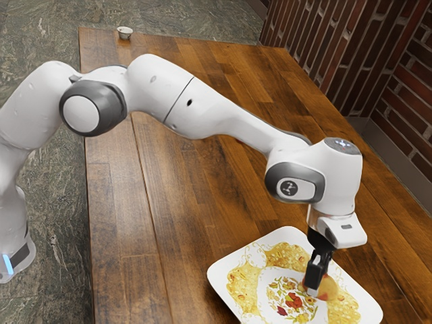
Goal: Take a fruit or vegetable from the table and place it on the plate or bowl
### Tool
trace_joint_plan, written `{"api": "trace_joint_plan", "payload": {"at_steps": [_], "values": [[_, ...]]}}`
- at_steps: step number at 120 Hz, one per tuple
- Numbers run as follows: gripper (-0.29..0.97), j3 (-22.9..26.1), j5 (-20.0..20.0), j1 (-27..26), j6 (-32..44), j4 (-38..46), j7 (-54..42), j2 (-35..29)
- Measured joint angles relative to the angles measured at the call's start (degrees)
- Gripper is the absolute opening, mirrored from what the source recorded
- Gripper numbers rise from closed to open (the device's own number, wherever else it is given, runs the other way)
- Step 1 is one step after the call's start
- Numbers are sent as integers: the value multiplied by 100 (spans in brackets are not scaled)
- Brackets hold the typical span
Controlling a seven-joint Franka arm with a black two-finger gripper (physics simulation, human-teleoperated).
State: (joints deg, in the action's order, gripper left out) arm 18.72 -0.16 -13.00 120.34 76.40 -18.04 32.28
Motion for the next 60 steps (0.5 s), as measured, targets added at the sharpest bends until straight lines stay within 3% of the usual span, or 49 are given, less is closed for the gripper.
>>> {"api": "trace_joint_plan", "payload": {"at_steps": [26, 60], "values": [[65, 25, -12, 7, -47, -335, -31, -192], [68, 12, -455, 356, -752, -379, -73, -1038]]}}
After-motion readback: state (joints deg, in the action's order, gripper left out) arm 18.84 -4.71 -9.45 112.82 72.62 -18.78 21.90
